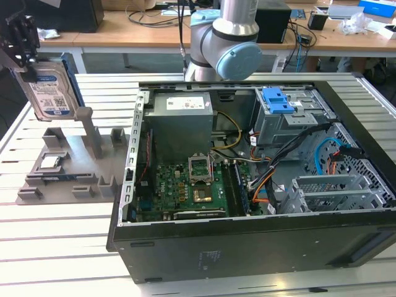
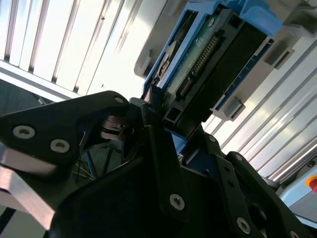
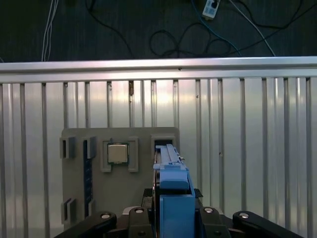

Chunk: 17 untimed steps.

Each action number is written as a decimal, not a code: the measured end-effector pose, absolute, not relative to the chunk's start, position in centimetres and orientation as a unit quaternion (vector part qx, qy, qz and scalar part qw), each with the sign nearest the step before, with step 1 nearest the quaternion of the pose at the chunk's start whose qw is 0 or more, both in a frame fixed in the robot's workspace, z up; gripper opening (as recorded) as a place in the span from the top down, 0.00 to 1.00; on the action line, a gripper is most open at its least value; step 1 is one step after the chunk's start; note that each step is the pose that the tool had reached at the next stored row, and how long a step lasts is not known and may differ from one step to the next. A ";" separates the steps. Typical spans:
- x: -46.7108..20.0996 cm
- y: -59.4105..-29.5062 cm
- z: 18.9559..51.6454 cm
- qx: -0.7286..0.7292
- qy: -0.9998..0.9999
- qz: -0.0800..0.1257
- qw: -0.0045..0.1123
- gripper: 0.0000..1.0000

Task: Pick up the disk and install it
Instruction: 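Pick up the disk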

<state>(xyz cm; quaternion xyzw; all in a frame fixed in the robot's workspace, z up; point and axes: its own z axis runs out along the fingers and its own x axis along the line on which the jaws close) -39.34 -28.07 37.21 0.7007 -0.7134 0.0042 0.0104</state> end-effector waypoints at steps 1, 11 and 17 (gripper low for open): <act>-39.3 -28.1 37.4 0.701 -0.713 0.004 0.010 0.64; -39.3 -28.1 38.9 0.701 -0.713 0.004 0.010 0.64; -39.3 -28.1 39.8 0.701 -0.713 0.004 0.010 0.64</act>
